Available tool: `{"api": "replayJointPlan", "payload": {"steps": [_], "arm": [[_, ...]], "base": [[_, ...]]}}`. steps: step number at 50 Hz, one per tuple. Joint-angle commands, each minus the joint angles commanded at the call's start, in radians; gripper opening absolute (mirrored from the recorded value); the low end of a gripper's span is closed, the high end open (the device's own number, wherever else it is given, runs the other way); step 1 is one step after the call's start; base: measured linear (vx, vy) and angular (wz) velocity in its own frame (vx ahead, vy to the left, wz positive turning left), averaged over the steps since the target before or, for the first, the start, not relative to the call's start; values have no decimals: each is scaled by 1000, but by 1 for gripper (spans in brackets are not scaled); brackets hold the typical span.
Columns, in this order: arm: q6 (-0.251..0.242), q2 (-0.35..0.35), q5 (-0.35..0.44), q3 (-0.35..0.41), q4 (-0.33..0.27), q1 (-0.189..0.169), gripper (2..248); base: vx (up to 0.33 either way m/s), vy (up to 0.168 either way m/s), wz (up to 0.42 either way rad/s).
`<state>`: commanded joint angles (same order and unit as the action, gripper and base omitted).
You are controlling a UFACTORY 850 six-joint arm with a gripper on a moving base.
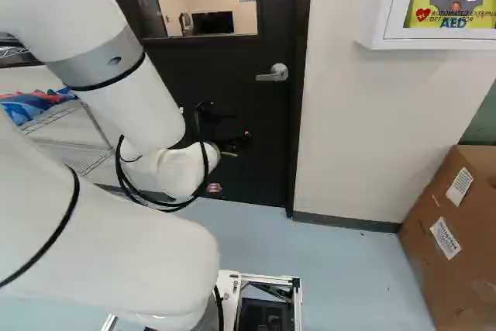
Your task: Open the door and move inside
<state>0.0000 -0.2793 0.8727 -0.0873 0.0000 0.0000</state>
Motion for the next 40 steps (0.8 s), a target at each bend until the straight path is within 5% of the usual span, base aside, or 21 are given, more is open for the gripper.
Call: {"api": "replayJointPlan", "payload": {"steps": [40], "arm": [[0, 8, 0, -52, 0, 0, 247]], "base": [[13, 0, -1]]}}
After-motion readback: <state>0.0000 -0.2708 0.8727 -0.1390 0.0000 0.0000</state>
